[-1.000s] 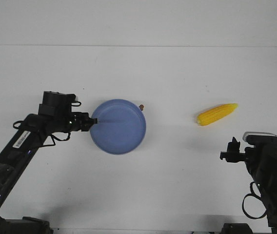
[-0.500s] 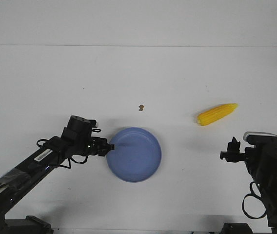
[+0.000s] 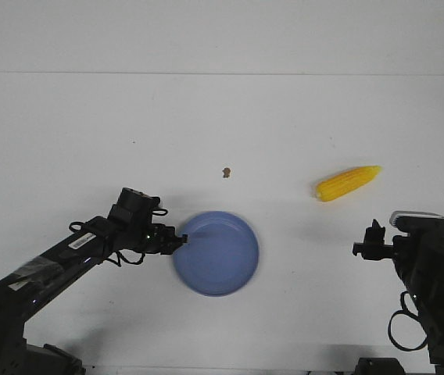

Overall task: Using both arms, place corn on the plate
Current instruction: 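Push the blue plate with the left gripper toward the table center, then withdraw the left gripper from the plate toward the robot, then lower the right gripper onto the yellow corn cob and grasp it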

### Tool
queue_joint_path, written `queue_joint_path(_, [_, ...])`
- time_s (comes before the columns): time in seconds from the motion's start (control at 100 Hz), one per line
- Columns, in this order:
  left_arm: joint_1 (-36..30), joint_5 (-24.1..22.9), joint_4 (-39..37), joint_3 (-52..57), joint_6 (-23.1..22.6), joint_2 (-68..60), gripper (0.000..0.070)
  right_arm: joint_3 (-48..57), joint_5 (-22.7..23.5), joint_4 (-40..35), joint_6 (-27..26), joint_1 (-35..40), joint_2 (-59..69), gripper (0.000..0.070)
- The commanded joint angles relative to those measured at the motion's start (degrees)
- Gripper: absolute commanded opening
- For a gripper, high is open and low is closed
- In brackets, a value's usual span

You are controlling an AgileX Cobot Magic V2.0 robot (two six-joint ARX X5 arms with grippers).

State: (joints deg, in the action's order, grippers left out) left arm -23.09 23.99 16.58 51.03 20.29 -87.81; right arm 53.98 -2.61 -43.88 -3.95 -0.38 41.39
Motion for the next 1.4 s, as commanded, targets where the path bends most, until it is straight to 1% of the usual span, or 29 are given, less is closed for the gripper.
queue_joint_path(0.0, [-0.6,0.4,-0.4,0.2,0.1,-1.2,0.0042,1.2,0.0,0.5,-0.8,0.0,0.3,0.0449])
queue_joint_path(0.03, [-0.7,0.5,-0.4,0.2,0.1,-1.2,0.0081,1.2,0.0,0.5,-0.8,0.0,0.3,0.0449])
queue_joint_path(0.07, [-0.8,0.5,-0.3,0.2,0.2,-1.1,0.0158,1.2,0.0,0.5,-0.8,0.0,0.3,0.0449])
queue_joint_path(0.17, [-0.8,0.5,-0.4,0.2,0.2,-0.8,0.0422,1.2,0.0,0.5,-0.8,0.0,0.3,0.0449])
queue_joint_path(0.21, [-0.8,0.5,-0.4,0.2,0.1,-0.6,0.0508,1.2,0.0,0.5,-0.8,0.0,0.3,0.0449])
queue_joint_path(0.27, [-0.8,0.5,-0.5,0.2,0.0,0.1,0.059,1.2,0.0,0.5,-0.8,0.0,0.3,0.0449])
queue_joint_path(0.33, [-0.8,0.5,-1.2,0.3,-0.3,1.3,0.0636,1.2,0.0,0.5,-0.7,0.0,0.3,0.0449])
queue_joint_path(0.44, [-0.3,0.5,-3.0,0.3,-1.2,5.3,0.0638,1.2,0.0,0.5,-0.7,0.0,0.3,0.0449])
queue_joint_path(0.52, [0.7,0.2,-3.1,0.6,-3.4,9.2,0.0638,1.2,0.0,0.6,-0.8,0.0,0.3,0.0449])
queue_joint_path(0.58, [1.6,-1.3,-1.9,0.9,-5.2,12.2,0.0641,1.2,0.0,0.6,-0.8,0.0,0.3,0.0449])
queue_joint_path(0.66, [3.5,-5.6,0.5,0.9,-8.4,16.0,0.0678,1.2,0.0,0.6,-0.8,0.0,0.3,0.0449])
queue_joint_path(0.76, [6.4,-13.4,4.3,0.9,-13.8,20.6,0.0678,1.2,0.0,0.6,-2.0,0.0,0.3,0.0449])
queue_joint_path(0.82, [8.2,-16.5,6.1,0.9,-16.9,22.9,0.0678,1.2,0.0,0.7,-2.8,0.0,0.3,0.0449])
queue_joint_path(0.86, [9.4,-18.1,6.8,0.9,-17.6,24.2,0.0677,1.2,0.0,0.8,-3.5,0.0,0.4,0.0449])
queue_joint_path(1.01, [13.4,-18.3,7.3,0.9,-17.5,27.5,0.0676,1.2,-0.3,2.0,-7.7,0.0,2.2,0.045])
queue_joint_path(1.14, [13.8,-18.3,7.4,0.9,-17.5,27.9,0.0676,1.2,-1.1,5.1,-12.3,-0.3,7.8,0.0461])
queue_joint_path(1.24, [13.8,-18.2,7.3,0.9,-17.5,27.9,0.0676,1.2,-0.4,10.4,-16.2,-1.2,14.0,0.0472])
queue_joint_path(1.39, [13.7,-18.2,7.4,0.9,-17.5,27.9,0.0676,1.2,3.2,19.3,-22.3,-2.3,24.4,0.0472])
